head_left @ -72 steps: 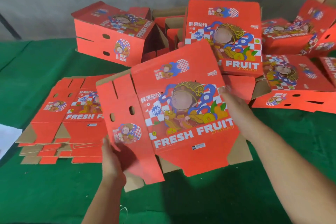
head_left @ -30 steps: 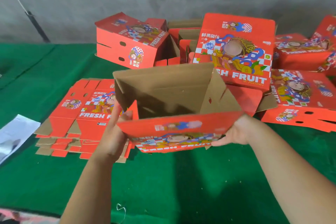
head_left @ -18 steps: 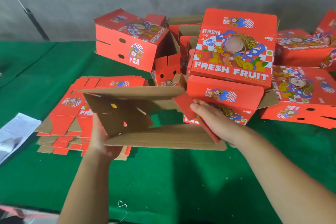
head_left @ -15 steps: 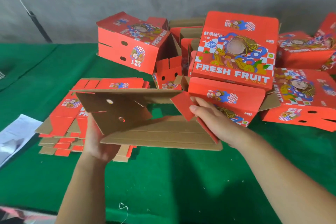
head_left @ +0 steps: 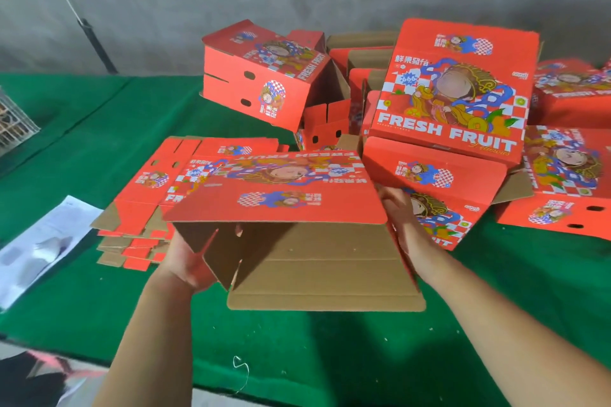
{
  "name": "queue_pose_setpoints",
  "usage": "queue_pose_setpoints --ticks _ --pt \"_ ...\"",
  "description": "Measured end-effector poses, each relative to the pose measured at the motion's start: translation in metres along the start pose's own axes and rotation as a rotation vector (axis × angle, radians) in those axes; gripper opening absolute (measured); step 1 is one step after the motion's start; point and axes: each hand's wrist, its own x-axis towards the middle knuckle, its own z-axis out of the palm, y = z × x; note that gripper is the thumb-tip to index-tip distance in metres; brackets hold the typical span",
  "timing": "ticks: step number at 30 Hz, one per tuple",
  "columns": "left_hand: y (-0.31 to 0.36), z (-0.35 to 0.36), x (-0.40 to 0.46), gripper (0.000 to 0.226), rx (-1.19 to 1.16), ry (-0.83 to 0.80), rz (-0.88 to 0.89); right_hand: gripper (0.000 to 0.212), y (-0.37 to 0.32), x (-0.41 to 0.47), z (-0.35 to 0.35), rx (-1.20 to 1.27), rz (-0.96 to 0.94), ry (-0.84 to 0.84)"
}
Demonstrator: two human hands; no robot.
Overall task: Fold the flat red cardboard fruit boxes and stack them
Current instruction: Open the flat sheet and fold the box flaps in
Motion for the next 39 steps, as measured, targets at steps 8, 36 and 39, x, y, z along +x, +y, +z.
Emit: queue_pose_setpoints --ticks 8,36,39 --pt "-0.018 0.013 -0.006 0.045 0.18 0.215 -0.024 0.025 0.022 -0.008 -0.013 0.23 0.479 0.024" --pt "-0.046 0.029 0.018 0.024 0.233 0.119 0.406 0.023 0.056 -0.063 -0.039 -0.119 0.471 0.094" --pt "-0.047 0.039 0.024 0.042 0.145 0.202 0.292 0.033 0.049 -0.066 -0.045 0.077 0.434 0.146"
